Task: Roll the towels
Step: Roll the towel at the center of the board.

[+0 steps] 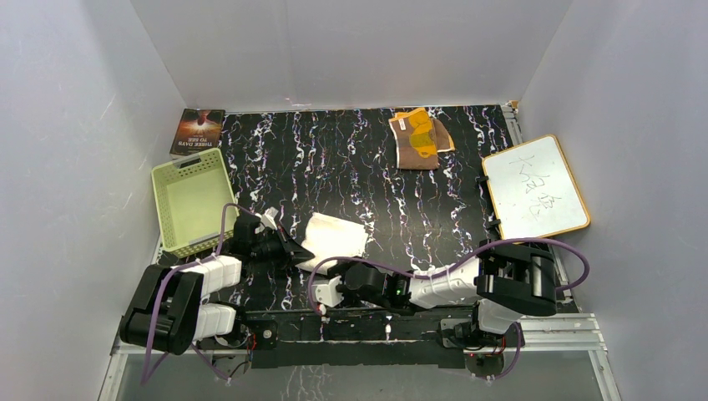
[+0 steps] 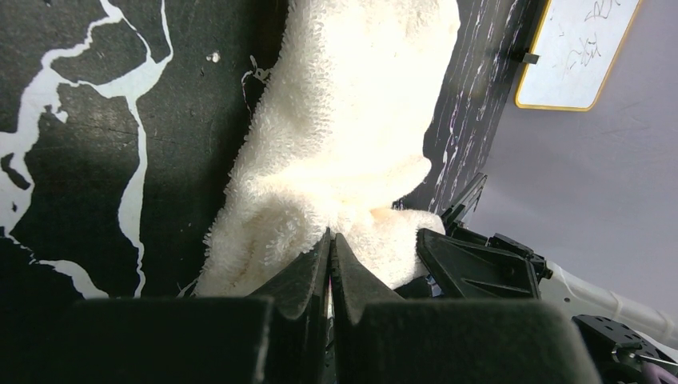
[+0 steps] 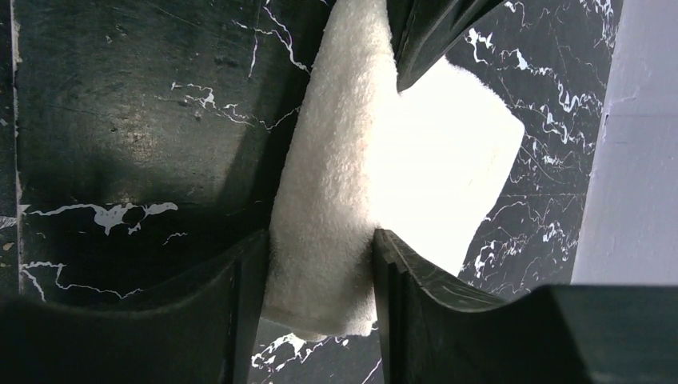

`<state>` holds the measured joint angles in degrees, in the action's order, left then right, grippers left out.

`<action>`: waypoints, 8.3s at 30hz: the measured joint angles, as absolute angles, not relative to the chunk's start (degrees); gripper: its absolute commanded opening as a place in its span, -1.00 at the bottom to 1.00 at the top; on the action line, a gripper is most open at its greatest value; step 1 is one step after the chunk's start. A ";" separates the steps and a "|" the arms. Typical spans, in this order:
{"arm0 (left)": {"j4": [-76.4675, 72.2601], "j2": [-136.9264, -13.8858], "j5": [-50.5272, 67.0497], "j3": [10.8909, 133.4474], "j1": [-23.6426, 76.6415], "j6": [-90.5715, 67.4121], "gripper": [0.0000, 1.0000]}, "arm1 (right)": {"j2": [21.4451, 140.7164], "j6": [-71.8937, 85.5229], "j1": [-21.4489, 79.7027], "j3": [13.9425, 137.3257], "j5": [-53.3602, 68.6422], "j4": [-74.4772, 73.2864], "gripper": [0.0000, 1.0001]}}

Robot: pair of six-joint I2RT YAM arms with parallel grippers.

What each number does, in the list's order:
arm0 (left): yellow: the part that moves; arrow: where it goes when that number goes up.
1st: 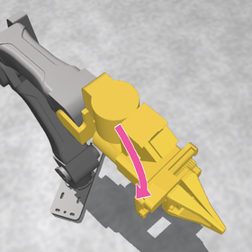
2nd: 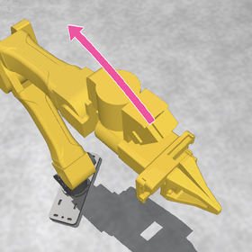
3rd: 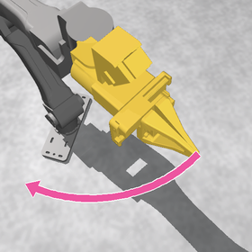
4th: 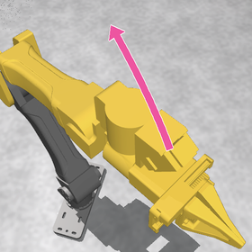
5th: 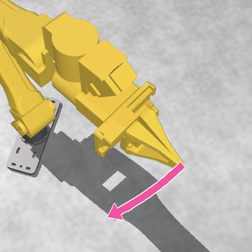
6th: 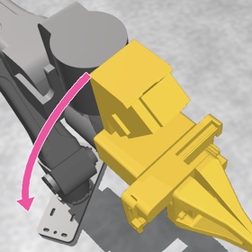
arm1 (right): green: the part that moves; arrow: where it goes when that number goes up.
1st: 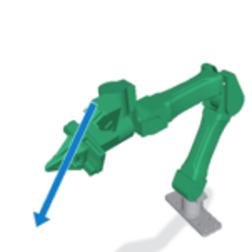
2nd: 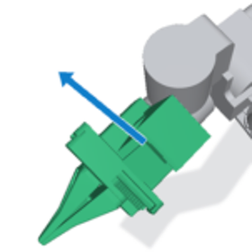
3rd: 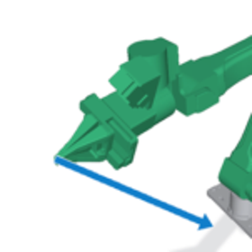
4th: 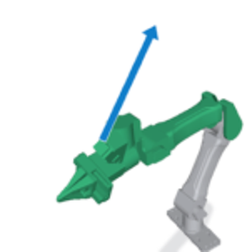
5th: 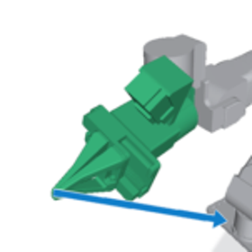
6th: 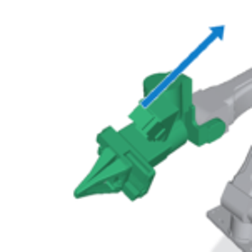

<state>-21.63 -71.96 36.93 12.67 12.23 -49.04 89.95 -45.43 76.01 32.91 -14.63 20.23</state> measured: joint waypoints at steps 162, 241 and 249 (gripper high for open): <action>-5.26 -87.09 32.58 33.76 19.18 -38.11 -0.07 | 98.37 -15.97 70.54 50.89 -25.06 -2.37 -0.53; 2.37 -105.19 16.93 62.00 24.84 -29.67 0.39 | 107.92 18.17 26.26 51.99 52.97 1.39 -0.45; 12.69 -110.21 14.57 70.98 25.10 -21.58 -0.12 | 107.57 16.45 26.68 52.73 51.51 -0.51 -0.45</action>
<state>12.69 -110.21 14.57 70.98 25.10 -21.58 107.57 16.45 26.68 52.73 51.51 -0.51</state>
